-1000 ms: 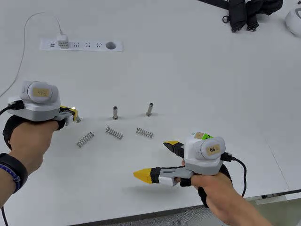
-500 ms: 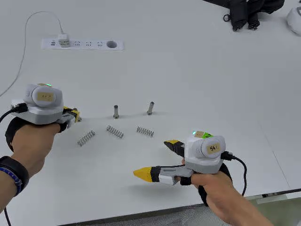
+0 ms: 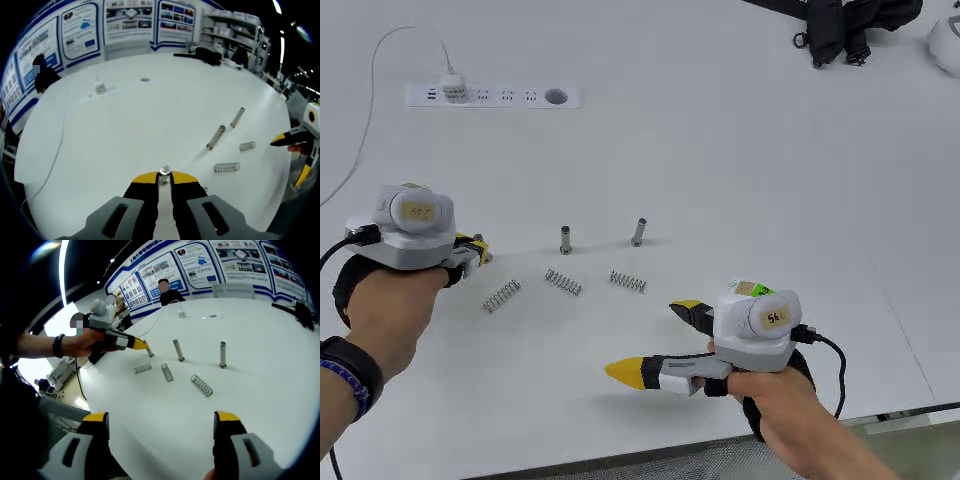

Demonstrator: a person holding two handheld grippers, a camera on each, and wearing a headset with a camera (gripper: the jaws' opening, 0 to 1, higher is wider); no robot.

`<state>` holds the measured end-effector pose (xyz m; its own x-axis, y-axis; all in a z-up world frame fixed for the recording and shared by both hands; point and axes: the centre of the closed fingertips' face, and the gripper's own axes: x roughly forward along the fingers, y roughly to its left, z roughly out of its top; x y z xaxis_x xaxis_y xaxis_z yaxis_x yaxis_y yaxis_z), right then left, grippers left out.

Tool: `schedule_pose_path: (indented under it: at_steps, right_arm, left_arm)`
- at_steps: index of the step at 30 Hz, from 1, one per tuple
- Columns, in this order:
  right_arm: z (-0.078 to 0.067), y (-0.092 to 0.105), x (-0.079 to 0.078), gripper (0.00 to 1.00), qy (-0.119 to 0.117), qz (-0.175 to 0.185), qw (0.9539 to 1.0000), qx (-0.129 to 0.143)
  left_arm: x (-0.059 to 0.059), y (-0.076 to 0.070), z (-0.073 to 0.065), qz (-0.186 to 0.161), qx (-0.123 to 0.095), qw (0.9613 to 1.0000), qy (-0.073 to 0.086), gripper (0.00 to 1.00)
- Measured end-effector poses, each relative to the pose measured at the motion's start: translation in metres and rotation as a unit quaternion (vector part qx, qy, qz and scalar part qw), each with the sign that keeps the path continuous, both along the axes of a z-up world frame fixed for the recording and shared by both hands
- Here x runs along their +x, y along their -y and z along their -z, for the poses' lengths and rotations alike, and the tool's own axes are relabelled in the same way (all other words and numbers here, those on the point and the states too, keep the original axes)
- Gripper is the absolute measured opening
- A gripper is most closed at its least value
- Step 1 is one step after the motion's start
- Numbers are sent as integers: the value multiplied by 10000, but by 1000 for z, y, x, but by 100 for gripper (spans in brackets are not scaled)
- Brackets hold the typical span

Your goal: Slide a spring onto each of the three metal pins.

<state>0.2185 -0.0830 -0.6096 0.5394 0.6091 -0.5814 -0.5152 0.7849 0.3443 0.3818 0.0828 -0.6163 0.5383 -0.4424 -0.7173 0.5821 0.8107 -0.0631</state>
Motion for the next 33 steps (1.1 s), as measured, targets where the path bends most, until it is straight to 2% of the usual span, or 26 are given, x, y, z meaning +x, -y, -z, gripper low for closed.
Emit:
schedule_pose_path:
  at_steps: [8,18,33]
  right_arm:
    - [-1,2,0,87,5,20,10000,2]
    - [0,2,0,87,-6,14,10000,10]
    - [3,-2,-3,87,-53,-1,10000,16]
  left_arm:
    - [-3,-1,3,-2,13,10000,-55,10]
    - [-10,-7,11,-50,8,9997,-221,24]
    - [-32,-22,15,-26,-37,9993,-381,33]
